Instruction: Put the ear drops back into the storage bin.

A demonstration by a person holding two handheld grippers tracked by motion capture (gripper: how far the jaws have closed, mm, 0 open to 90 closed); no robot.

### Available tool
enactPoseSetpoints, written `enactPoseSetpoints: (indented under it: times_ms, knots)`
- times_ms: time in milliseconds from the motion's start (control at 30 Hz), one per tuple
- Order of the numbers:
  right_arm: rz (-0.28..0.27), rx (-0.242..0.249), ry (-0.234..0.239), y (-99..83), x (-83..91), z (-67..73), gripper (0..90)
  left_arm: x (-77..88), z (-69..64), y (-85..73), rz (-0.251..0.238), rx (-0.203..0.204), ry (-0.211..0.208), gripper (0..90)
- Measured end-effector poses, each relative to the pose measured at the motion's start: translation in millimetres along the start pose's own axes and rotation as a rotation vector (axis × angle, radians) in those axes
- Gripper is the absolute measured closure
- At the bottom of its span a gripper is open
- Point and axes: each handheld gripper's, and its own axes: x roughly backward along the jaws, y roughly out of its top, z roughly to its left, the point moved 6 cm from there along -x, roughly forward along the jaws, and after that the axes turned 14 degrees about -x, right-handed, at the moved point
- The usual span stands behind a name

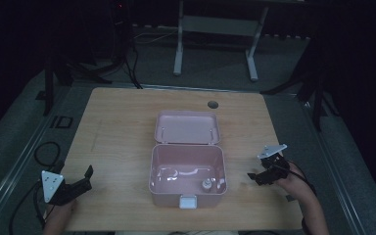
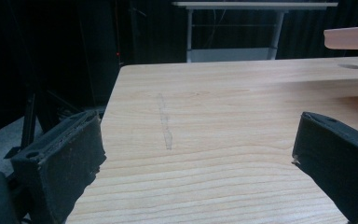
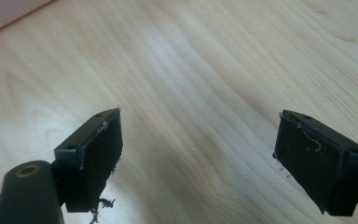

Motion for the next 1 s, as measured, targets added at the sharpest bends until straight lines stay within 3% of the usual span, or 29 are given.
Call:
enactPoseSetpoints:
  times_ms: [133,167,233,267,333,400,467,733,900,933,1000]
  knots:
    - [-0.052,-0.049,-0.029,-2.9,-2.3,-4.2,14.7,0.1,0.0,0.0,0.0,0.0,0.0,2.0]
    - [-0.088,-0.07,-0.069,-4.8,-4.7,-7.6,13.7,0.0,0.1,0.0,0.001,0.001,-0.001,2.0]
    - [-0.105,-0.08,-0.085,-5.1,-5.1,-9.2,13.7,0.0,0.1,0.0,0.001,0.001,-0.001,2.0]
    - [-0.158,-0.131,-0.133,-5.5,-6.3,-13.6,13.5,0.0,0.1,0.0,0.0,0.001,0.0,2.0]
    - [-0.201,-0.162,-0.172,-5.7,-6.3,-16.9,13.5,0.0,0.1,0.0,0.0,0.001,-0.001,2.0]
    - [-0.222,-0.185,-0.187,-5.9,-6.3,-18.4,13.5,0.0,0.2,-0.1,0.001,0.001,-0.001,2.0]
    - [-0.276,-0.254,-0.223,-7.3,-7.5,-21.4,13.5,0.0,0.2,-0.1,0.001,0.001,-0.002,2.0]
    - [-0.38,-0.384,-0.32,-14.1,-11.6,-26.0,13.5,0.0,0.3,-0.1,0.001,0.002,-0.003,2.0]
    - [-0.428,-0.42,-0.343,-15.8,-12.5,-23.8,13.6,0.1,0.1,0.0,0.0,0.001,-0.003,2.0]
    - [-0.449,-0.425,-0.375,-16.6,-11.6,-23.9,13.6,0.1,0.0,0.0,-0.001,0.001,-0.002,2.0]
    - [-0.486,-0.442,-0.388,-17.9,-9.4,-24.6,13.6,0.1,0.0,0.0,-0.001,0.001,-0.002,2.0]
